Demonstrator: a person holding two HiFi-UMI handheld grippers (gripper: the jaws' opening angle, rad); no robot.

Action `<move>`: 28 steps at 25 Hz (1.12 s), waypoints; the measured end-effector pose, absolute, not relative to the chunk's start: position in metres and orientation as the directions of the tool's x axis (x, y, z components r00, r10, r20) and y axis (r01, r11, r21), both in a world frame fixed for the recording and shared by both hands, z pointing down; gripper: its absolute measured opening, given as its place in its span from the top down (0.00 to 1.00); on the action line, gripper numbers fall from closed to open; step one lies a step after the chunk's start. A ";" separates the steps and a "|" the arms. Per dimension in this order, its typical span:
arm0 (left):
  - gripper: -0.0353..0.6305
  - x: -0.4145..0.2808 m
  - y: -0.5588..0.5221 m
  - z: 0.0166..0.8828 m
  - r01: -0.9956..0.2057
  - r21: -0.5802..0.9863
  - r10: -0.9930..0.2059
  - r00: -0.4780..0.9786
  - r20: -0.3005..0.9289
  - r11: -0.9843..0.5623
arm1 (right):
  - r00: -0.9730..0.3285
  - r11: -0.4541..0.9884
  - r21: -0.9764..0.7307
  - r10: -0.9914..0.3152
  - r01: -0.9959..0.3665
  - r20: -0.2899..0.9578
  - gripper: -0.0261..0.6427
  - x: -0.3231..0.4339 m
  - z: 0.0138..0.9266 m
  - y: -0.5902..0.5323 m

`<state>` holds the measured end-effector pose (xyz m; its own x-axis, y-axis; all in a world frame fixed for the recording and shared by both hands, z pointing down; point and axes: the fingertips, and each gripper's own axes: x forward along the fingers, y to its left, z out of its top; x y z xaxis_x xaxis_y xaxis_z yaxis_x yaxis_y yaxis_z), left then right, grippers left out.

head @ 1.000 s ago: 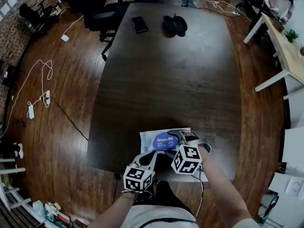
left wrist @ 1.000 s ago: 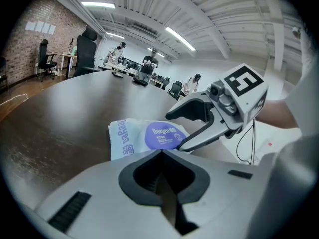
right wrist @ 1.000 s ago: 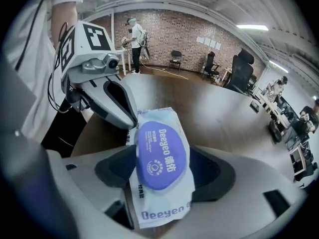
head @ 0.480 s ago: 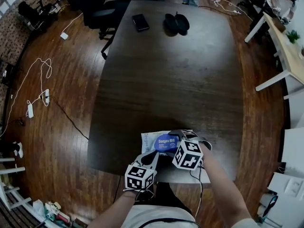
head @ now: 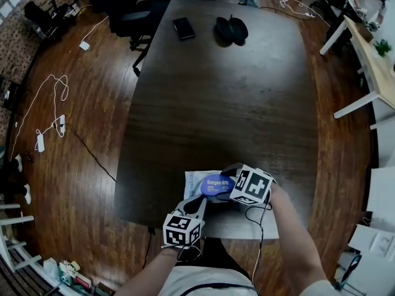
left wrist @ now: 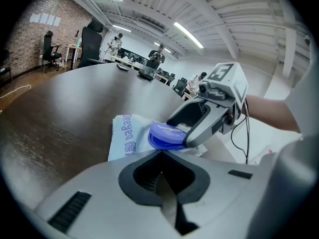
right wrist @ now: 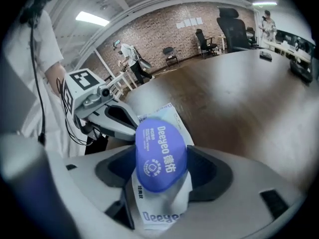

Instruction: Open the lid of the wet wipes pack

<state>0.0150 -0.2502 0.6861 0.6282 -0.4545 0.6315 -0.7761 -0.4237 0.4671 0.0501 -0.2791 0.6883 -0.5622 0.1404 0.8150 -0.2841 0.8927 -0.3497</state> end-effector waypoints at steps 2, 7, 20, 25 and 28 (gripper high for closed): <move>0.94 0.015 -0.251 0.686 -0.774 0.473 -0.456 0.631 0.627 -0.421 | -0.571 0.895 -0.348 0.136 -0.280 0.810 0.48 0.050 0.684 -0.280; 0.94 0.012 -0.249 0.685 -0.772 0.481 -0.460 0.635 0.621 -0.416 | -0.606 0.916 -0.245 0.002 -0.319 0.796 0.48 0.050 0.660 -0.294; 0.94 0.007 -0.248 0.656 -0.772 0.467 -0.522 0.635 0.569 -0.430 | -0.568 0.701 -0.103 -0.472 -0.705 0.675 0.49 0.097 0.662 -0.404; 0.94 0.000 -0.249 0.641 -0.769 0.447 -0.556 0.639 0.531 -0.456 | -0.568 0.631 -0.152 -0.533 -0.761 0.627 0.49 0.099 0.660 -0.397; 0.94 -0.002 -0.250 0.635 -0.774 0.431 -0.570 0.633 0.524 -0.464 | -0.573 0.624 -0.152 -0.559 -0.767 0.600 0.49 0.101 0.644 -0.381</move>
<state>-0.0025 -0.2504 0.6347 0.6330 -0.5698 0.5240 -0.7741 -0.4638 0.4308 0.1008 -0.3813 0.6442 -0.5730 -0.5586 0.5997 -0.7668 0.6237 -0.1517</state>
